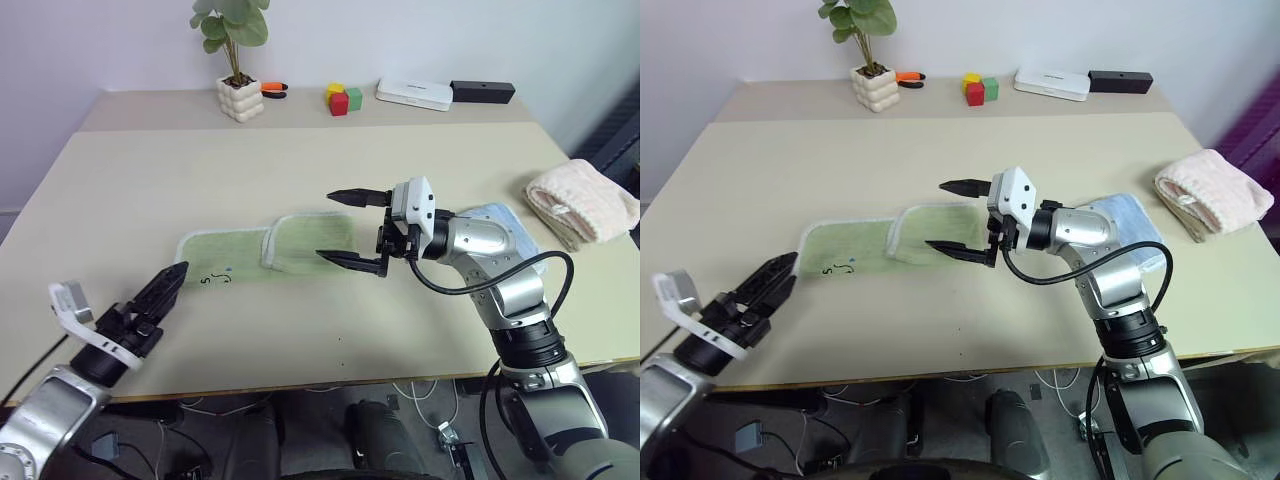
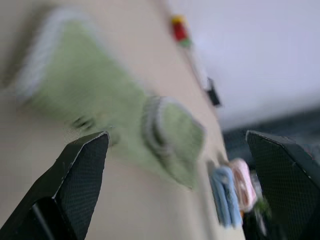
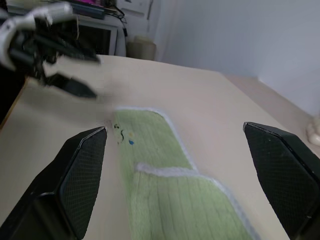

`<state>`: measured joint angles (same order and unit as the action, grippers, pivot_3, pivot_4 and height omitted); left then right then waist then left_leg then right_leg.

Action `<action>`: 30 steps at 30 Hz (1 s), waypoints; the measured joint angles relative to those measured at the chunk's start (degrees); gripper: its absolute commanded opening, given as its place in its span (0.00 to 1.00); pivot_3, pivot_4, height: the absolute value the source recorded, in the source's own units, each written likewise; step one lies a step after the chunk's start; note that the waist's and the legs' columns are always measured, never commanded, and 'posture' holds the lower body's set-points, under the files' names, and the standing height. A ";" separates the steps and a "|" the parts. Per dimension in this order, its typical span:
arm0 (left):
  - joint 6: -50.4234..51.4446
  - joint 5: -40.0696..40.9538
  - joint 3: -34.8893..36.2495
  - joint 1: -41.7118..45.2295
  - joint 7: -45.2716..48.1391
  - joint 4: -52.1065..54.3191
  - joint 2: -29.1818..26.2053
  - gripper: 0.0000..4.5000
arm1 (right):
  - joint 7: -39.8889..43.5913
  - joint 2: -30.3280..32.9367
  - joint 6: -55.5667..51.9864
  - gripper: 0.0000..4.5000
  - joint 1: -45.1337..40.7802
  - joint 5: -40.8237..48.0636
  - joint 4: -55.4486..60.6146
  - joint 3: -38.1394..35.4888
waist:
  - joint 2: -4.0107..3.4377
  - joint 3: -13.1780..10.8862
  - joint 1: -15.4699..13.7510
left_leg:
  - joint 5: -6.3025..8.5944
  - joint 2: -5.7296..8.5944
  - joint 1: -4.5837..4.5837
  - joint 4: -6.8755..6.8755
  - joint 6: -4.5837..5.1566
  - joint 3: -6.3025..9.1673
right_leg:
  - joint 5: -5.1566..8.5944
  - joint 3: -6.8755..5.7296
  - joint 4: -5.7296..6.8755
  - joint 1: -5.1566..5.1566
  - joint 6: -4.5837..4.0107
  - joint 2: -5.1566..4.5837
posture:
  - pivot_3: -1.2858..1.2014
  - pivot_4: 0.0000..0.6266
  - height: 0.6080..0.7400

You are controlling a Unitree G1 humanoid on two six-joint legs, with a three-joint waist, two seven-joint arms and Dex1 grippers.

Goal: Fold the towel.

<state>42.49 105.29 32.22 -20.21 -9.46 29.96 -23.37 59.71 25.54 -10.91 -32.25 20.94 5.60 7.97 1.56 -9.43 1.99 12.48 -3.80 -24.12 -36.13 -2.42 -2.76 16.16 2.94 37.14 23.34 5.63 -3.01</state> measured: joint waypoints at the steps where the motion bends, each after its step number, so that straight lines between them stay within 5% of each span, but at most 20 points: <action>1: -1.68 0.53 -1.14 -0.30 -2.53 0.61 0.95 1.00 | -0.21 -0.11 0.00 0.99 0.00 -0.02 0.00 0.10 | 0.00 0.00 -0.05 | 0.00 0.00 0.00 -0.01 0.00 -0.01 | 0.00 0.00 -0.03 -0.02 0.00 -0.01 | 0.52 0.24 1.00; 26: -15.68 -2.35 -8.59 14.71 -17.12 -10.29 8.70 1.00 | -4.10 0.22 0.23 0.99 0.80 -2.65 0.05 0.15 | 0.01 0.01 -1.32 | -0.01 0.06 -0.03 -0.04 -0.01 -0.06 | 0.01 0.03 -0.18 -0.06 -0.04 0.08 | 0.52 0.24 1.00; 30: -15.19 -4.06 -9.19 16.80 -17.46 -12.85 8.62 0.71 | -4.55 0.29 0.22 1.00 0.82 -2.73 0.06 0.15 | 0.00 0.01 -1.36 | -0.01 0.07 -0.02 -0.06 -0.01 -0.05 | 0.01 0.04 -0.19 -0.09 -0.04 0.10 | 0.52 0.24 1.00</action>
<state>27.30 101.23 23.04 -3.40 -26.92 17.11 -14.76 55.15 25.83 -10.68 -31.43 18.21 5.66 8.12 1.56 -9.42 0.64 12.47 -3.73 -24.15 -36.19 -2.43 -2.80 16.17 2.98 36.96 23.25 5.59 -2.91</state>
